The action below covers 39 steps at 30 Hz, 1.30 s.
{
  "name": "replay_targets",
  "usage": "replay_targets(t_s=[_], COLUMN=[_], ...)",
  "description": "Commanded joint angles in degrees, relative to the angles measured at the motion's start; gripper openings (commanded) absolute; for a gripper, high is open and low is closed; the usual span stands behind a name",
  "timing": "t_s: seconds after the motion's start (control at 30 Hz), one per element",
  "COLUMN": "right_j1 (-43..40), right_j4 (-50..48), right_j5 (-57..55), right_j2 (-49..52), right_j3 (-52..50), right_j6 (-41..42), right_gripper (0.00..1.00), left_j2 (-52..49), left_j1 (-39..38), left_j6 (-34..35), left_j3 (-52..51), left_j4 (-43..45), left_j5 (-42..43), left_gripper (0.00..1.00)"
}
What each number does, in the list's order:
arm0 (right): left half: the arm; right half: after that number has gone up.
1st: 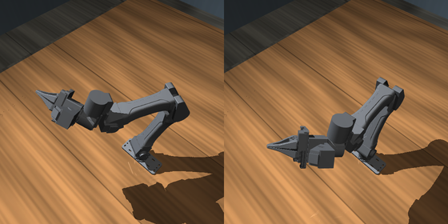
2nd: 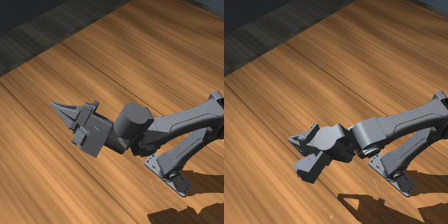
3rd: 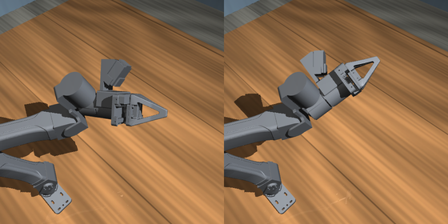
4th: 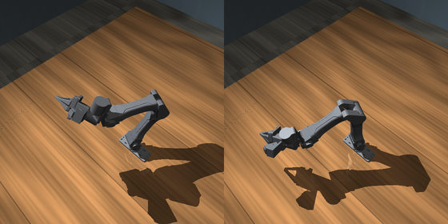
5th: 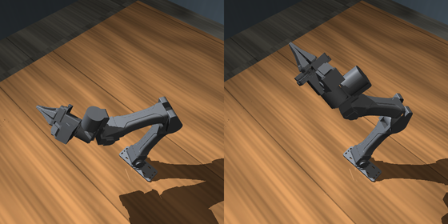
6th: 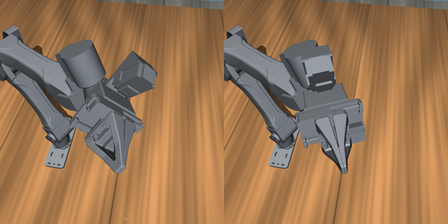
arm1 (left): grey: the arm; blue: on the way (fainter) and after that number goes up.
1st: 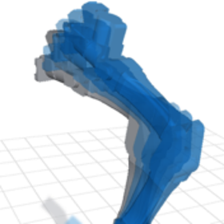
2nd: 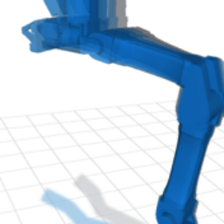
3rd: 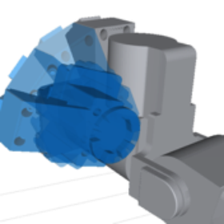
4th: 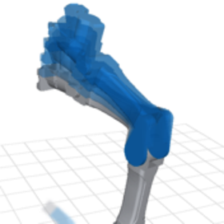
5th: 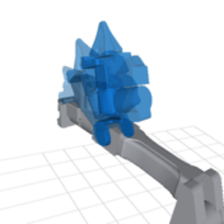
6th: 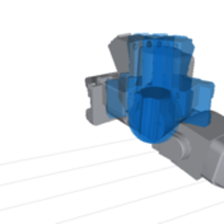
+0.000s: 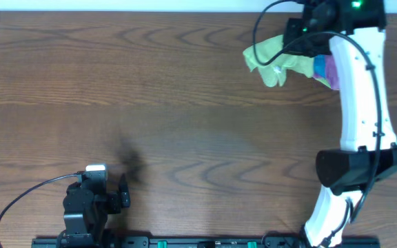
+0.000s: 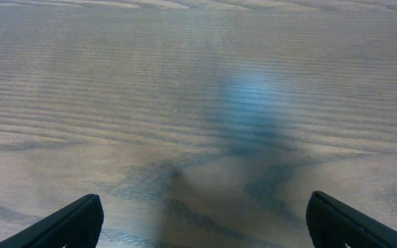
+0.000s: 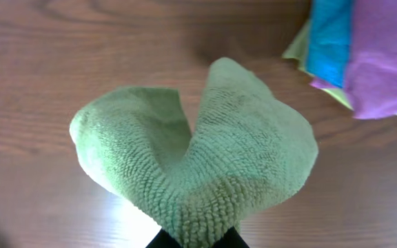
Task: Fold the cloth
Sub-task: 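Lift the green cloth and carry it left toward the table center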
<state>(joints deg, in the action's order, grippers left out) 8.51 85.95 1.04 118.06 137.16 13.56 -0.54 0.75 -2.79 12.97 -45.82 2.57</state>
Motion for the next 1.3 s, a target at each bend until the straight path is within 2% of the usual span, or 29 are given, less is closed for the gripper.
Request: replay_targets(t_s=[0.0, 0.37, 0.87, 1.07, 1.27], right_j1=[3.17, 7.1, 10.69, 13.27, 14.62], right_j4=[-0.11, -6.97, -14.43, -14.56, -10.34], right_j5=[0.7, 0.26, 0.5, 0.26, -0.37], right_j2=[-1.42, 0.42, 10.6, 13.94, 15.21], right_j3=[1.31, 1.16, 1.14, 1.14, 1.14], right_j6=[-0.76, -1.01, -0.24, 0.17, 0.81], right_gripper=[0.01, 0.01, 0.01, 0.01, 0.01], left_j2=[0.33, 0.33, 0.33, 0.33, 0.33], left_j1=[0.31, 0.31, 0.31, 0.31, 0.31], left_j6=[0.63, 0.63, 0.63, 0.63, 0.63], left_j3=[-2.32, -2.32, -2.32, -2.32, -2.32], left_j4=[-1.9, -1.9, -1.9, -1.9, -1.9], left_j5=[-0.02, -0.02, 0.0, -0.02, 0.0], left_gripper=[0.95, 0.95, 0.95, 0.95, 0.95])
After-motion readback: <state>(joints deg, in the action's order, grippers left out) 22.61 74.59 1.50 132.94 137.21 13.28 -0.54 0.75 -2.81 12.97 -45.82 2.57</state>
